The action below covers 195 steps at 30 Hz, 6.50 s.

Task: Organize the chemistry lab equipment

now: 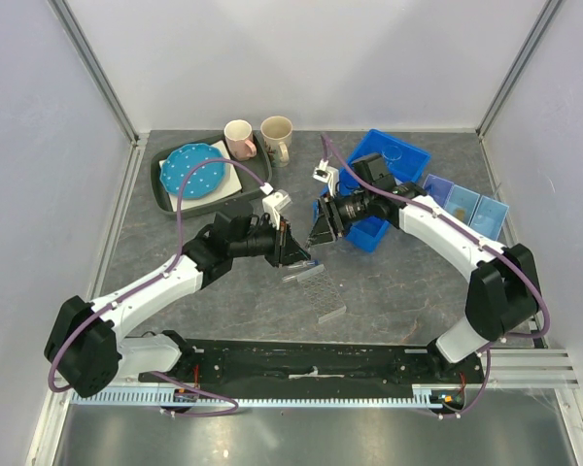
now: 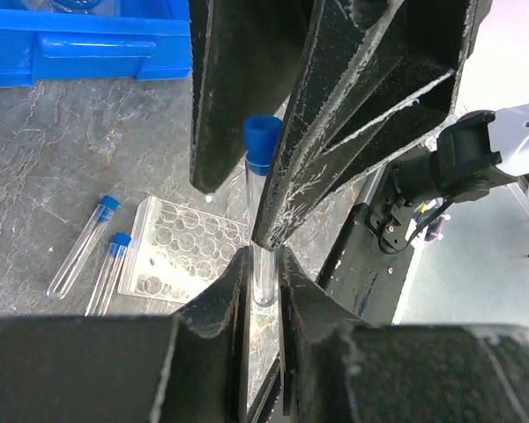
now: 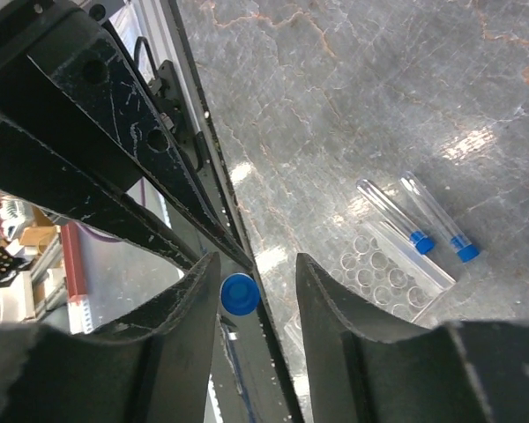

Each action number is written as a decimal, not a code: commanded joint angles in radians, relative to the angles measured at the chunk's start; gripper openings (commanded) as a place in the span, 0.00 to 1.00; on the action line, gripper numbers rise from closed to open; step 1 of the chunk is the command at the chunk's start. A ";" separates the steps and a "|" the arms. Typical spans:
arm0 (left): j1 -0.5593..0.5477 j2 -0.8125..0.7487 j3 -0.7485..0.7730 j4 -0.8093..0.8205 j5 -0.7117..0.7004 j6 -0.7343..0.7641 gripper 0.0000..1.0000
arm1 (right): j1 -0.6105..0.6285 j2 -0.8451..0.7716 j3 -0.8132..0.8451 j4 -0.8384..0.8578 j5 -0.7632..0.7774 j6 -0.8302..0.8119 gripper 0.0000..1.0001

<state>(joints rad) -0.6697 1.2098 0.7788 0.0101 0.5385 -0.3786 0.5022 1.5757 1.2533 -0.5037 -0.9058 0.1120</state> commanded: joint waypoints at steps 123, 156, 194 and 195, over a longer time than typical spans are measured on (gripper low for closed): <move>0.018 0.399 0.287 -0.524 -0.285 0.546 0.36 | -0.359 -0.341 -0.333 0.048 -0.215 -0.643 0.98; -0.044 0.706 0.484 -0.524 -0.367 0.589 0.43 | -0.376 -0.279 -0.322 -0.007 -0.234 -0.704 0.98; -0.050 0.053 0.013 -0.145 -0.204 0.199 0.10 | -0.265 -0.100 -0.066 -0.259 -0.269 -0.676 0.98; -0.050 0.034 -0.002 -0.118 -0.155 0.182 0.10 | -0.254 -0.092 -0.046 -0.253 -0.246 -0.619 0.98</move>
<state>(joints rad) -0.7193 1.3361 0.8406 -0.2775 0.1902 -0.0837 0.2066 1.4555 1.0782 -0.7292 -1.1290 -0.6365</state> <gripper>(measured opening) 0.196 0.982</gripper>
